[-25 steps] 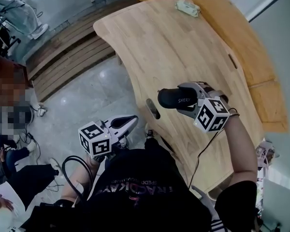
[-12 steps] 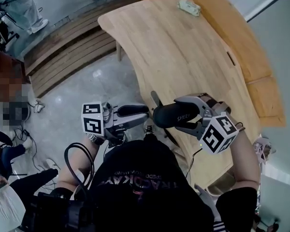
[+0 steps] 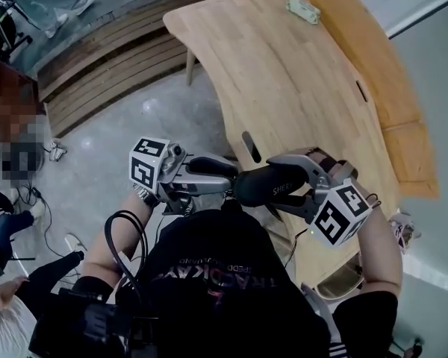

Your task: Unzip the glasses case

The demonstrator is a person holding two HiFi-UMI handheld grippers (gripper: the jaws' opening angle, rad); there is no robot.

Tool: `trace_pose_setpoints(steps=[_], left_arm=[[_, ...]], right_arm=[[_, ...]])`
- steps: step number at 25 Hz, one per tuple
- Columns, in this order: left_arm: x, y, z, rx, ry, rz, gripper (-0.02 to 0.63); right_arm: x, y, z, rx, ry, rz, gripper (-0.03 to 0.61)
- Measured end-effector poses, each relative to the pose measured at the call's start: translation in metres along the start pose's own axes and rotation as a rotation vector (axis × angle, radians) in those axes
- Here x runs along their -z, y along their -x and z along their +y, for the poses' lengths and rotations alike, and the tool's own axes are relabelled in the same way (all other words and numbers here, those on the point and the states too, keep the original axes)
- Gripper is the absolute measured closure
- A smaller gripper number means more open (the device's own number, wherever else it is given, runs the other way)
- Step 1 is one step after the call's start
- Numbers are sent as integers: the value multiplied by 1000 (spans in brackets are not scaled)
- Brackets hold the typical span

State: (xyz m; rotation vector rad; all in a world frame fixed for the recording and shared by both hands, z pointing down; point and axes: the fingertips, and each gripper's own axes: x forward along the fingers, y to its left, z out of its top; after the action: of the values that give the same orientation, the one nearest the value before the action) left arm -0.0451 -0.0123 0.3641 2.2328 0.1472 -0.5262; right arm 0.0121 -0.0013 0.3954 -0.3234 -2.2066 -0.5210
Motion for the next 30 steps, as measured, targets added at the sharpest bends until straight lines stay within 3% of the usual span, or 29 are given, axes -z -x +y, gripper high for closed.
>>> trace_pose_setpoints(steps=[4,6,11,22,30], left_arm=[[0,3,-7,17,-3,32,501],[-1,6,-10,16,-22,37,571],[-1,9,-11,-49,-113,80,597],[-9,23,10,-421,-515,244,600],[-10,41,27,-607,-666,333,600]], right_arm=[[-6,-2,1,-10,-4,1,225],[-6,-3,1,-10,-13,5,225],[-5,-8,1,-10,-35,11,225],[14,-30,-14,26,-157,18,227],[25,-50,-26,63,-288,54,229]])
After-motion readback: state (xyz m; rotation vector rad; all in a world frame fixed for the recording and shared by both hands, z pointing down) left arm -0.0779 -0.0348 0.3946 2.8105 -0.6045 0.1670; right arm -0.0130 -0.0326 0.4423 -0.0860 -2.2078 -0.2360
